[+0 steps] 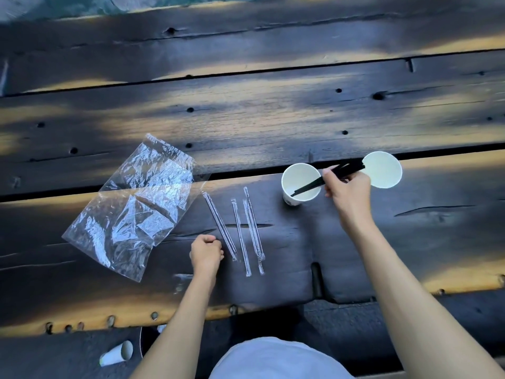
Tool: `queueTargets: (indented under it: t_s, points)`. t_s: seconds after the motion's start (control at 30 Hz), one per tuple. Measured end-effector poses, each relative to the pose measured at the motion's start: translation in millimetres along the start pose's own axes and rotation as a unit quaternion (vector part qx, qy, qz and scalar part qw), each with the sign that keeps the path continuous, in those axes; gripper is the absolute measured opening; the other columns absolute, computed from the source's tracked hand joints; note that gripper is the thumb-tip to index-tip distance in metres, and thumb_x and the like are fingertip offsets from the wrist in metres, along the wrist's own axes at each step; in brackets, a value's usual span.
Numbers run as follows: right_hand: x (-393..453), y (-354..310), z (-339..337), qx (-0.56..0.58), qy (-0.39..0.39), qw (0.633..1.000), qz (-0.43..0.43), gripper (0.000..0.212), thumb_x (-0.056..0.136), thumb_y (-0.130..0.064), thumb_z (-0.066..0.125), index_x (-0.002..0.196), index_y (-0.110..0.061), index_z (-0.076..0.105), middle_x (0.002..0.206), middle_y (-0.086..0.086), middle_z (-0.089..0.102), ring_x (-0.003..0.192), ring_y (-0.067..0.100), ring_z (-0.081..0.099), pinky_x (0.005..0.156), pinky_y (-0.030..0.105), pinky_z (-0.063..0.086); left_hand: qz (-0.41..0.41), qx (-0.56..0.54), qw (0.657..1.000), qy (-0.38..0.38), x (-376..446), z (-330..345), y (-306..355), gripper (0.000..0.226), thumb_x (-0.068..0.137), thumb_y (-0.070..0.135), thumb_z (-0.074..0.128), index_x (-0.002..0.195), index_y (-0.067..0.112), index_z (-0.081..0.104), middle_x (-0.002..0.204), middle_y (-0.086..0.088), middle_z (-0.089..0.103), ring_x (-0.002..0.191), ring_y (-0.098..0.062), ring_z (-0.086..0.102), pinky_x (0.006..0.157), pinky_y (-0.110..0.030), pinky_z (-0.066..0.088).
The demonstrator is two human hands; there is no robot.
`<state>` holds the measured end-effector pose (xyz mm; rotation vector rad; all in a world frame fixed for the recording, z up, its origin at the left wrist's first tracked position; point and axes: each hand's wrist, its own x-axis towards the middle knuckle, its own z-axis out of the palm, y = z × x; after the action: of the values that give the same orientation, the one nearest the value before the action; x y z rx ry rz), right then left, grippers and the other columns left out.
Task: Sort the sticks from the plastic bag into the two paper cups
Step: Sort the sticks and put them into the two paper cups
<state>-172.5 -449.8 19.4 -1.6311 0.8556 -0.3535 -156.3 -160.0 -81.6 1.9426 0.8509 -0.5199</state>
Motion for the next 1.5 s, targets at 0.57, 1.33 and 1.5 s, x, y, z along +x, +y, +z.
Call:
queueTargets:
  t_s: [0.57, 1.33, 1.5]
  points:
    - [-23.2, 6.9, -7.0, 0.154, 0.073, 0.983, 0.073, 0.017, 0.099, -0.020, 0.052, 0.105, -0.005, 0.061, 0.092, 0.008, 0.061, 0.067, 0.020, 0.070, 0.062, 0.025, 0.057, 0.063, 0.228, 0.969, -0.072, -11.9, 27.3, 3.3, 0.014, 0.077, 0.016, 0.066, 0.074, 0.027, 0.061, 0.100, -0.014, 0.069, 0.088, -0.036, 0.068, 0.078, -0.032, 0.054]
    - [-61.3, 112.5, 144.2, -0.235, -0.237, 0.923, 0.193, 0.013, 0.069, -0.030, 0.062, 0.071, -0.019, 0.056, 0.086, 0.014, 0.074, 0.082, 0.033, 0.072, 0.077, 0.044, 0.060, 0.037, -0.056, 0.979, -0.194, -8.3, 43.6, 17.4, 0.033, 0.100, -0.004, 0.042, 0.123, 0.002, 0.065, 0.100, -0.010, 0.068, 0.062, -0.003, 0.065, 0.053, -0.013, 0.054]
    - [-68.7, 100.9, 136.7, -0.212, -0.253, 0.926, 0.183, 0.011, 0.085, -0.019, 0.064, 0.078, -0.011, 0.064, 0.064, 0.009, 0.068, 0.054, 0.019, 0.059, 0.059, 0.030, 0.056, 0.017, -0.055, 0.982, -0.180, -5.7, 39.8, 12.0, 0.024, 0.099, 0.001, 0.047, 0.108, 0.000, 0.068, 0.087, -0.012, 0.068, 0.052, -0.007, 0.061, 0.055, -0.016, 0.056]
